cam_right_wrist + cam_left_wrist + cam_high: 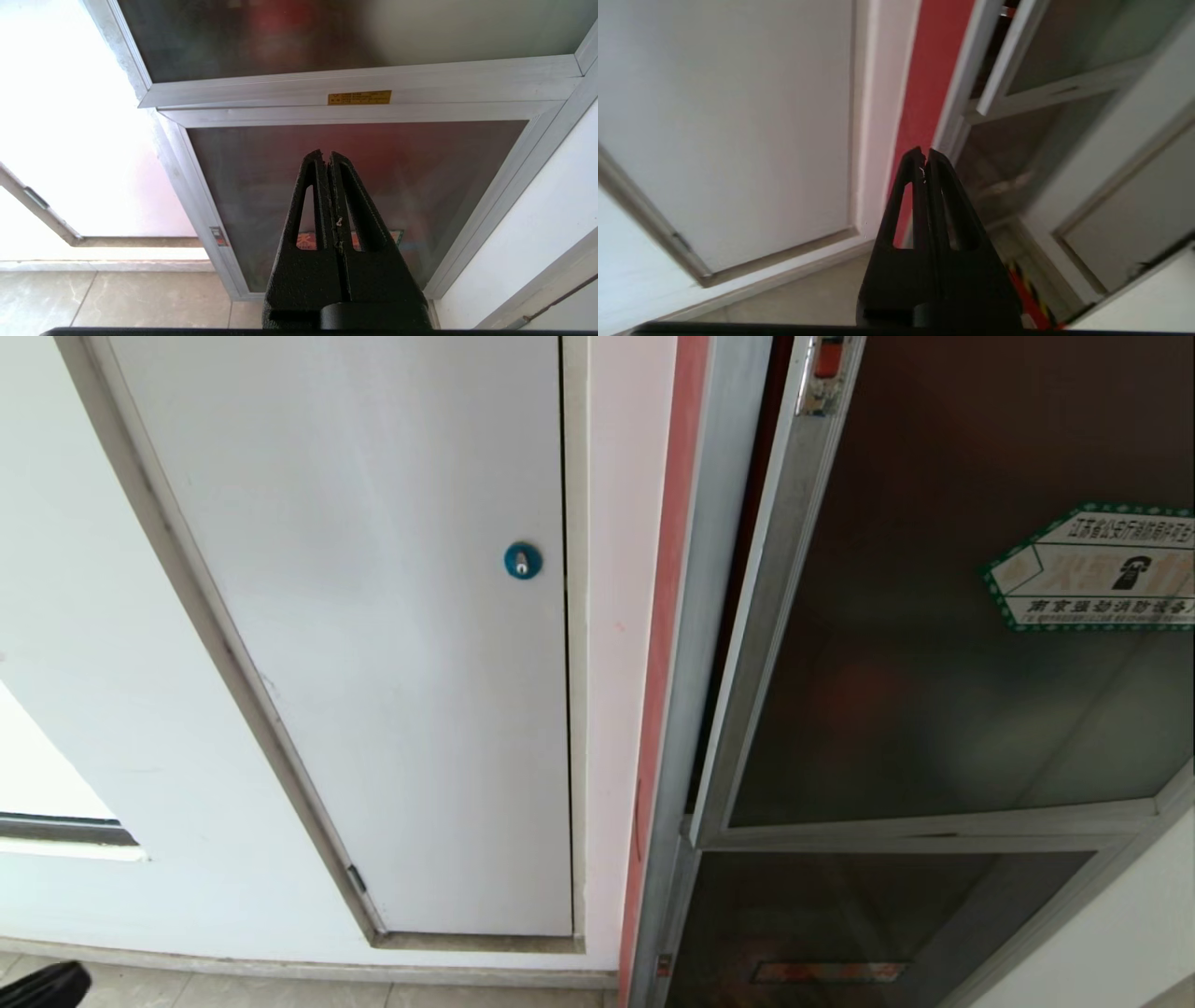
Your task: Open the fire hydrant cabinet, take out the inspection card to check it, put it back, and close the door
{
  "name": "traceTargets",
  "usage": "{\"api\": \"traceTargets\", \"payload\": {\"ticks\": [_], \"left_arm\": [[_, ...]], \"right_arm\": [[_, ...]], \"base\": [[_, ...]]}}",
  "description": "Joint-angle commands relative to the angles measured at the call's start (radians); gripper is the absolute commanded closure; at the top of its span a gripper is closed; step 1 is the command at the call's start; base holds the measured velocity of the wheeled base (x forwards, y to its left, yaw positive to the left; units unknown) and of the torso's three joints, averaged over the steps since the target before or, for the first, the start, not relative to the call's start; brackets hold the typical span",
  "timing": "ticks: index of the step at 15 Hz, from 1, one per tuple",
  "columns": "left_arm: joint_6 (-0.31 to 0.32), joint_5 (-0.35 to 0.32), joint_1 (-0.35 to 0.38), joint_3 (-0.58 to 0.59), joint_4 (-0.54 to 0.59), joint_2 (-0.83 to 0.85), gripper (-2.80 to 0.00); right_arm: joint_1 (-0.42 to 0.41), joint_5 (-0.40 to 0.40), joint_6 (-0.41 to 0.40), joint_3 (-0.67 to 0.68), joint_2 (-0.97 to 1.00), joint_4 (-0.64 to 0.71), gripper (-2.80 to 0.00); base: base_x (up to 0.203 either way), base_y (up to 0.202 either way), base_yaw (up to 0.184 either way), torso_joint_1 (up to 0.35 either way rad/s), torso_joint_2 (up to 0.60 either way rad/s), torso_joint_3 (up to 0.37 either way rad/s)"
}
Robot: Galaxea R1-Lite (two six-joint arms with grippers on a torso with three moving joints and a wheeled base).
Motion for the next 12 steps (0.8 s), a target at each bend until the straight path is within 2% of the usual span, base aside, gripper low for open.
{"api": "traceTargets", "payload": {"ticks": [1, 3, 6, 8, 12], "left_arm": [[-0.009, -0.069, -0.032, -0.064, -0.024, 0.249, 0.0], [-0.033, -0.108, -0.097, -0.128, -0.097, 0.41, 0.0], [-0.062, -0.131, -0.205, -0.237, -0.191, 0.617, 0.0], [-0.068, -0.135, -0.284, -0.325, -0.213, 0.731, 0.0], [-0.072, -0.147, -0.381, -0.456, -0.229, 0.888, 0.0]], "right_arm": [[0.0, 0.0, 0.0, 0.0, 0.001, 0.0, 0.0], [0.0, 0.0, 0.0, 0.0, 0.001, 0.0, 0.0], [0.0, 0.0, 0.0, 0.0, 0.001, 0.0, 0.0], [0.0, 0.0, 0.0, 0.0, 0.002, 0.0, 0.0], [0.0, 0.0, 0.0, 0.0, 0.002, 0.0, 0.0]], "base": [[0.0, 0.0, 0.0, 0.0, 0.0, 0.0], [0.0, 0.0, 0.0, 0.0, 0.0, 0.0], [0.0, 0.0, 0.0, 0.0, 0.0, 0.0], [0.0, 0.0, 0.0, 0.0, 0.0, 0.0], [0.0, 0.0, 0.0, 0.0, 0.0, 0.0]]}}
